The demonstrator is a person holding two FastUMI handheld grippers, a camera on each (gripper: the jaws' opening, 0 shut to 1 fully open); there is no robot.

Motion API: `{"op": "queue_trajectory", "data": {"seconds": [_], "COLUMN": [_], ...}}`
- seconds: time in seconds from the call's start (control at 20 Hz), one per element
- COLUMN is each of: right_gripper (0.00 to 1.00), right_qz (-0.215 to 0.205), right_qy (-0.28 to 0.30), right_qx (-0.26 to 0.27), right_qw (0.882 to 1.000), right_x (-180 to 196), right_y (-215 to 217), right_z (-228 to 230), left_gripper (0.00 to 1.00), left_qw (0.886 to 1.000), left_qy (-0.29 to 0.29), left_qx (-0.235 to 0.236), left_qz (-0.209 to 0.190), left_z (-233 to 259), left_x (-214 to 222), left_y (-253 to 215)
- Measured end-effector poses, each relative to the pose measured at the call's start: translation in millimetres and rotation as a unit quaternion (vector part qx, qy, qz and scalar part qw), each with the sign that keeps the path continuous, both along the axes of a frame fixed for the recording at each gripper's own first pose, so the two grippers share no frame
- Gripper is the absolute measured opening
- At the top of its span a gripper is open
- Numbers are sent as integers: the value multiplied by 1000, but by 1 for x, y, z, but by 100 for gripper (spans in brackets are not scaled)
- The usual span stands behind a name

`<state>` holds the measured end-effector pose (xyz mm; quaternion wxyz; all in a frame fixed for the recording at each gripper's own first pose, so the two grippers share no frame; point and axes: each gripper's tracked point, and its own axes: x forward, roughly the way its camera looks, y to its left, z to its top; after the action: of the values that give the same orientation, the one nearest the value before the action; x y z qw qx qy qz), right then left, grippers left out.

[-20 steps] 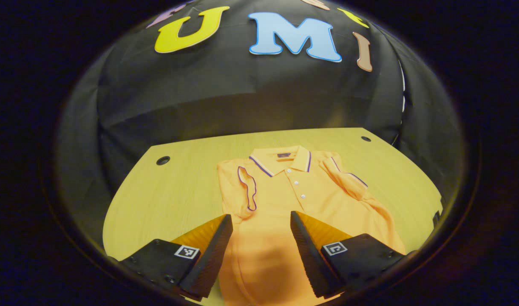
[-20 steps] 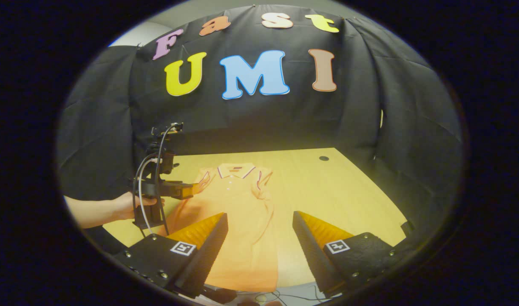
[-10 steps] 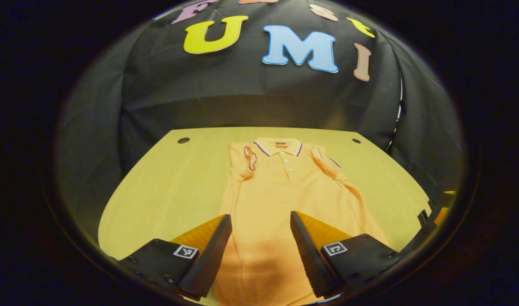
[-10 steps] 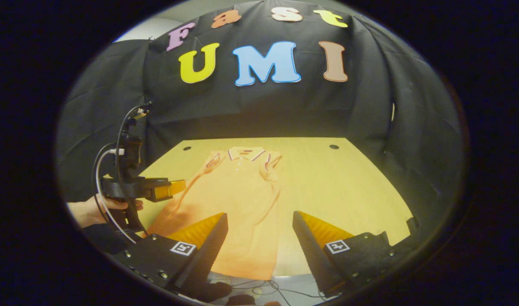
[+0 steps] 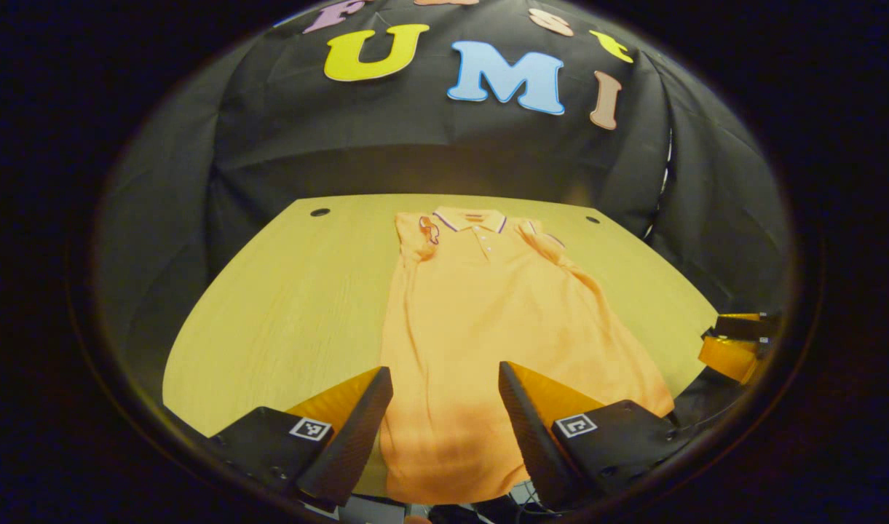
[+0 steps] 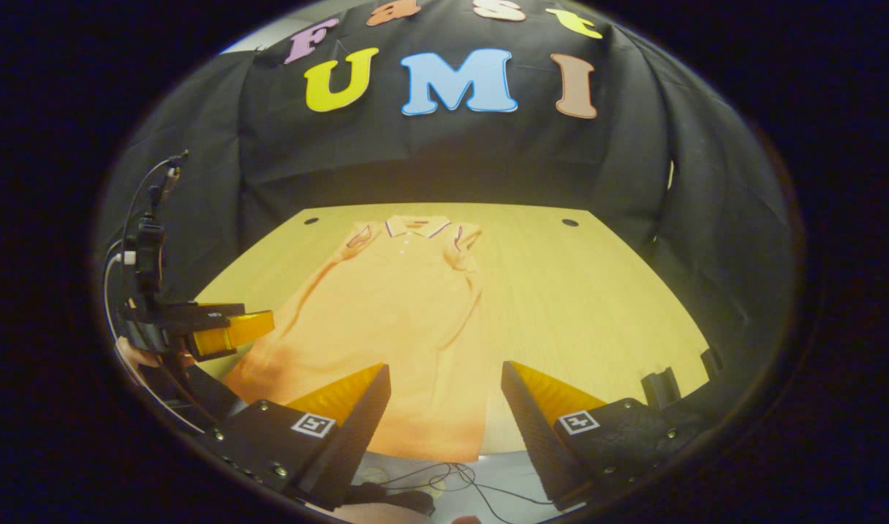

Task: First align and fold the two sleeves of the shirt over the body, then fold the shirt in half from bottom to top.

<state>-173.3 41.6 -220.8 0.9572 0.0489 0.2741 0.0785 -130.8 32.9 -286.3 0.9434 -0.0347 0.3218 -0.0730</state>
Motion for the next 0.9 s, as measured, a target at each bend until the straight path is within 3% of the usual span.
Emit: {"op": "queue_trajectory", "data": {"seconds": [0.6,0.9], "right_gripper": [95,96], "right_qz": [-36,-21], "right_qy": [107,139], "right_qx": [1,1], "right_qw": [994,990], "right_x": [-12,-21], "right_y": [1,9], "right_z": [-66,-85], "left_gripper": [96,94], "left_qw": [997,997], "left_qy": [68,74], "left_qx": [4,15], "left_qz": [-21,-24], "left_z": [-57,-65], "left_x": [-74,-79], "left_y": [15,11]}}
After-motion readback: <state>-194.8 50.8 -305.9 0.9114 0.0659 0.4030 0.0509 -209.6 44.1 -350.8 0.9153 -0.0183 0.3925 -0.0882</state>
